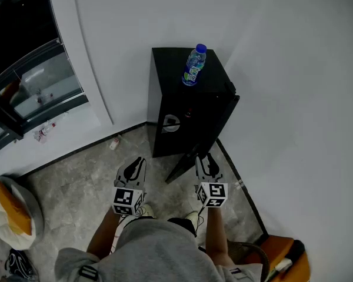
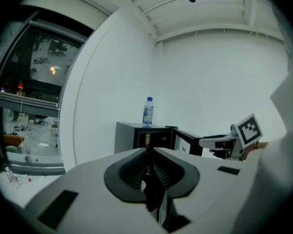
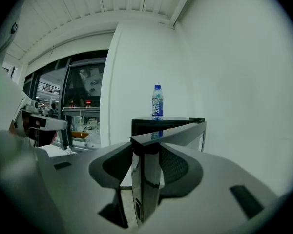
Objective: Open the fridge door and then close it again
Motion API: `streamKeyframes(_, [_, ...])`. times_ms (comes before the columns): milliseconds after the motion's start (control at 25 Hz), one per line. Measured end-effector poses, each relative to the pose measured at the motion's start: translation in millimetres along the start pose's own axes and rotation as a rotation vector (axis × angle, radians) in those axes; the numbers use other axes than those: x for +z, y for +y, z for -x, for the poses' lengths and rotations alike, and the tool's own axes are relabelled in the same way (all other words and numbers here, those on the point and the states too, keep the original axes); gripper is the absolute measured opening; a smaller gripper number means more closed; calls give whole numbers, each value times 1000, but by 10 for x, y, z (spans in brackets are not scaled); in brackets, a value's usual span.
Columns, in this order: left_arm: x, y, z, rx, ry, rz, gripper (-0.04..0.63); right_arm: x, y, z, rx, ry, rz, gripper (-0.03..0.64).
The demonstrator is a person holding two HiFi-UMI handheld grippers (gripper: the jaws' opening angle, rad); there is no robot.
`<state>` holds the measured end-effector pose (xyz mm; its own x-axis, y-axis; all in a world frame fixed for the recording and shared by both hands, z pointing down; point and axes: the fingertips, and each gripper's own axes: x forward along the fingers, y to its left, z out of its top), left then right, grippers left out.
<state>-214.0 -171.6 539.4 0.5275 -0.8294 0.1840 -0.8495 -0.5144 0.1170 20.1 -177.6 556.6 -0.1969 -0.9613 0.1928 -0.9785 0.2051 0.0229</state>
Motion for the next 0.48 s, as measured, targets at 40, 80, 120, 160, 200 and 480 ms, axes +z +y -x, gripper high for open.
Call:
streamKeyframes(40, [2, 38, 1, 0, -1, 0, 43, 4, 24, -41, -2, 1, 0, 186])
streamKeyframes(80, [4, 70, 5, 1, -1, 0, 43, 9, 46, -77, -4, 3, -1, 186])
streamKeyframes(120, [9, 99, 11, 1, -3, -1, 43, 16, 68, -108, -8, 4, -3, 184])
streamKeyframes(160, [16, 128, 21, 2, -4, -2, 43, 25, 90, -136, -12, 6, -5, 184])
streamKeyframes(200, [27, 160, 31, 4, -6, -2, 43, 33, 113, -166, -16, 7, -7, 183])
streamKeyframes(480, [62, 371, 53, 14, -13, -5, 43, 60, 220, -365, -36, 21, -22, 181])
